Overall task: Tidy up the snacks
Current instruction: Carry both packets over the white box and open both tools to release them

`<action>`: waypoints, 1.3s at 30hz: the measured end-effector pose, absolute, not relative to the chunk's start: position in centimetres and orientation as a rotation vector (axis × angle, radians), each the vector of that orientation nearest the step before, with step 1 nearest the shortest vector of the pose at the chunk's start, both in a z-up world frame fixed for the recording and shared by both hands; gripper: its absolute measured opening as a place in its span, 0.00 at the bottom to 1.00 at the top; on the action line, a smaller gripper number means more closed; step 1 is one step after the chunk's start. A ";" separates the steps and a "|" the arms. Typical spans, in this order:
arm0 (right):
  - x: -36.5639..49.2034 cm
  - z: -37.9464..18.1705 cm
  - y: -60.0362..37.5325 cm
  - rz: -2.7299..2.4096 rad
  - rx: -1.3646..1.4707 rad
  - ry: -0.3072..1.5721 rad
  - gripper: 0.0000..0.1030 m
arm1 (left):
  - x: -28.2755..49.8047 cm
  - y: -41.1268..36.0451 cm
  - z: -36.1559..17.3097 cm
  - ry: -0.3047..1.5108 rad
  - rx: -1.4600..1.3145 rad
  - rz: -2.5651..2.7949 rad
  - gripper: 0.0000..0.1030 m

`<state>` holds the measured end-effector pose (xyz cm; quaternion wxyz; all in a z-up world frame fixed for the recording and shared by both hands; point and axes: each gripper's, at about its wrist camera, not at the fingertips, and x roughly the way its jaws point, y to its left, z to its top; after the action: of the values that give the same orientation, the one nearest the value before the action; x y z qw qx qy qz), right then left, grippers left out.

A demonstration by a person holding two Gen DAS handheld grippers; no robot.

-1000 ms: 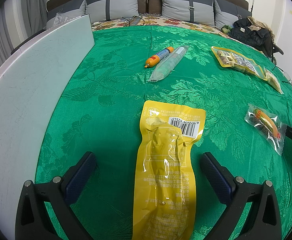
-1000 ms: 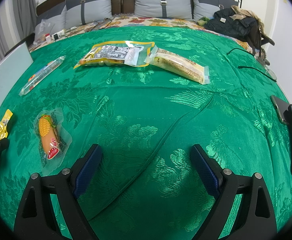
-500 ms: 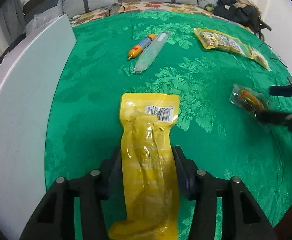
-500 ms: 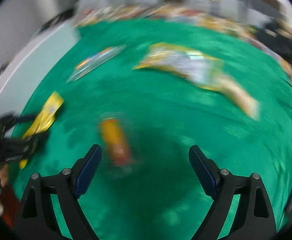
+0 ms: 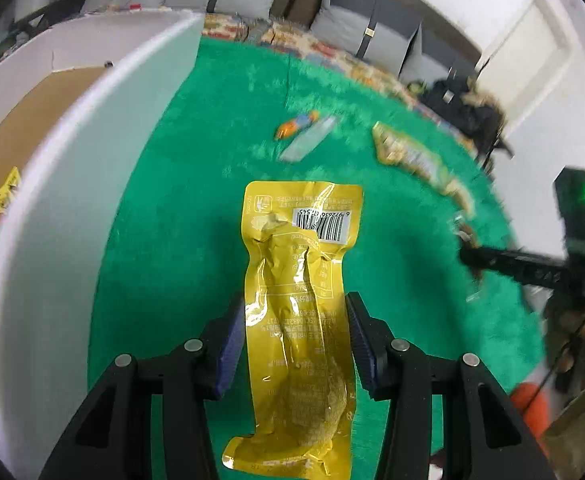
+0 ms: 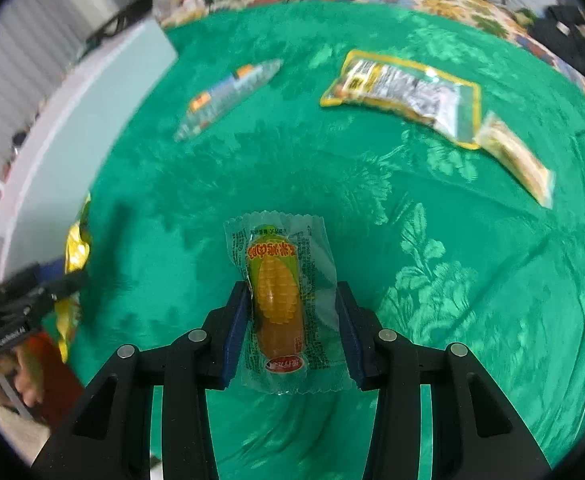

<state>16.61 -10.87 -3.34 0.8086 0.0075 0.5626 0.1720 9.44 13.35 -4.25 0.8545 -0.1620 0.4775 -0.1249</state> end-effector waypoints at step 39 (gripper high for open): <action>12.2 -6.4 -15.0 0.150 -0.143 0.901 0.74 | 8.1 15.3 2.9 0.782 -0.163 -0.099 1.00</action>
<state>12.22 -15.04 -6.37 0.8951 -0.0691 0.4345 0.0723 8.11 15.26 2.87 0.9201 -0.0792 0.3807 -0.0483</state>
